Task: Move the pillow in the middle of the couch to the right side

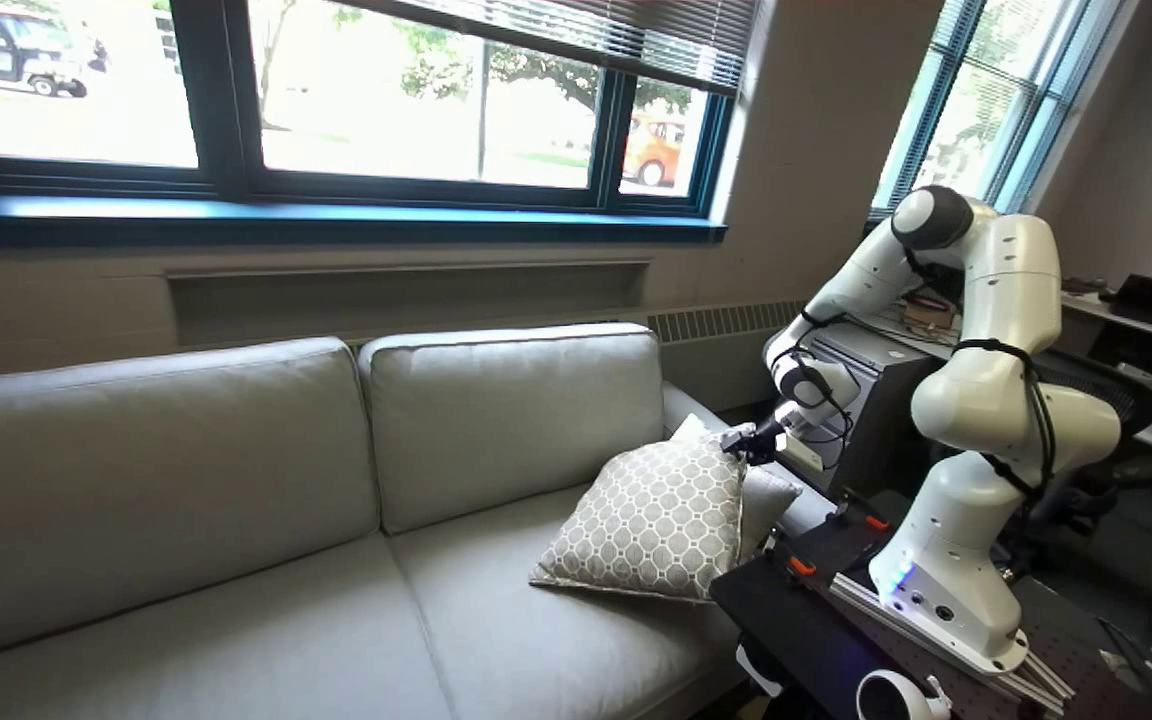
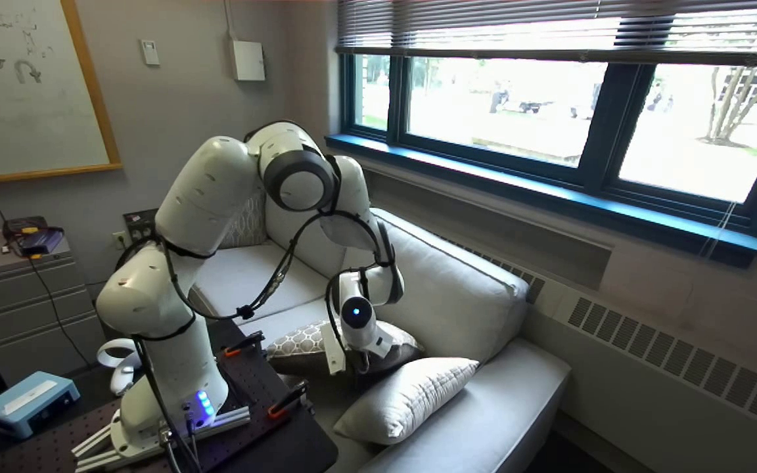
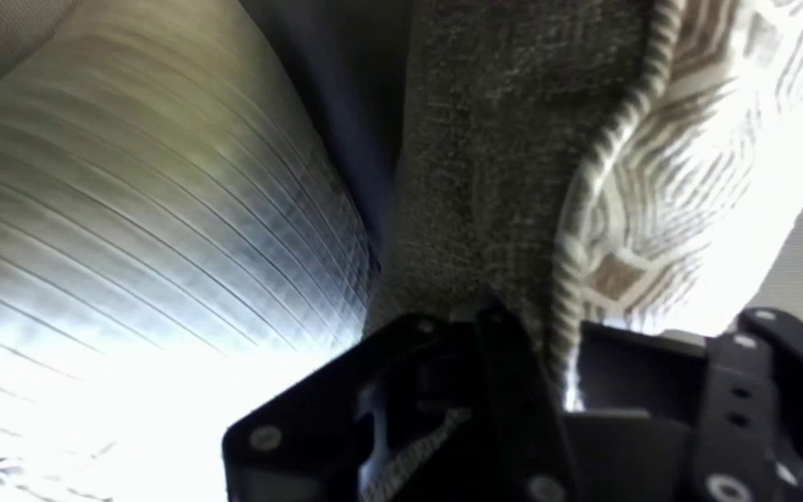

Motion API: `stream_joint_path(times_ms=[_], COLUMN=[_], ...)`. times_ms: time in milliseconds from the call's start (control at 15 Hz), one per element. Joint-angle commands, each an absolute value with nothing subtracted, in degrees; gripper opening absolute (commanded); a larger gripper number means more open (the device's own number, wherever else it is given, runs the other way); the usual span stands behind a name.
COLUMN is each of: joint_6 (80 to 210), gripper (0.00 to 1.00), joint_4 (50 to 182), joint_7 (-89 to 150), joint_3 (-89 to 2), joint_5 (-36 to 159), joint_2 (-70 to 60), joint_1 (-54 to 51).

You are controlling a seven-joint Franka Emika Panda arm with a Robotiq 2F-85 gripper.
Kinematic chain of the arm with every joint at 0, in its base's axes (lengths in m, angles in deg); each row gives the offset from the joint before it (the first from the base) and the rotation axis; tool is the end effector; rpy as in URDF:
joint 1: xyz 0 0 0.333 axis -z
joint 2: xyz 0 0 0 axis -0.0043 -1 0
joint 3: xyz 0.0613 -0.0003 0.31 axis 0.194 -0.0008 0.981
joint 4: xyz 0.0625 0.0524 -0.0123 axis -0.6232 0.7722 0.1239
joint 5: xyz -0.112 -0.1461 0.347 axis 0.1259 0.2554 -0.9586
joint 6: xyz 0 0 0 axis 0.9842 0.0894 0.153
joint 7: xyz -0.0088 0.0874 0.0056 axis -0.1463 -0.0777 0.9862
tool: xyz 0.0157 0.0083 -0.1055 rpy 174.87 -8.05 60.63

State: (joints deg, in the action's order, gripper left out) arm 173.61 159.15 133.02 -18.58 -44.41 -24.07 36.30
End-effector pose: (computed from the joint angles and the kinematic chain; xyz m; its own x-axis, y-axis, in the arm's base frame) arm 0.3897 -0.1291 0.0577 0.8713 -0.4456 0.2056 -0.3037 -0.8187 -0.4874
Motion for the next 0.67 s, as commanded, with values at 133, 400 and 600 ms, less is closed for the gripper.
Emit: stream_joint_path(times_ms=[133,400,600], joint_6=[188.9,200.4,204.2], gripper=[0.02,0.02,0.02], joint_4=[157.9,152.6,150.9], joint_7=[134.9,119.9,107.0], joint_3=[-11.8,-19.7,-30.4], joint_5=[-50.5,-36.2,-23.0], joint_2=[-13.5,-12.7,-15.4], joint_1=[27.0,11.3,2.0])
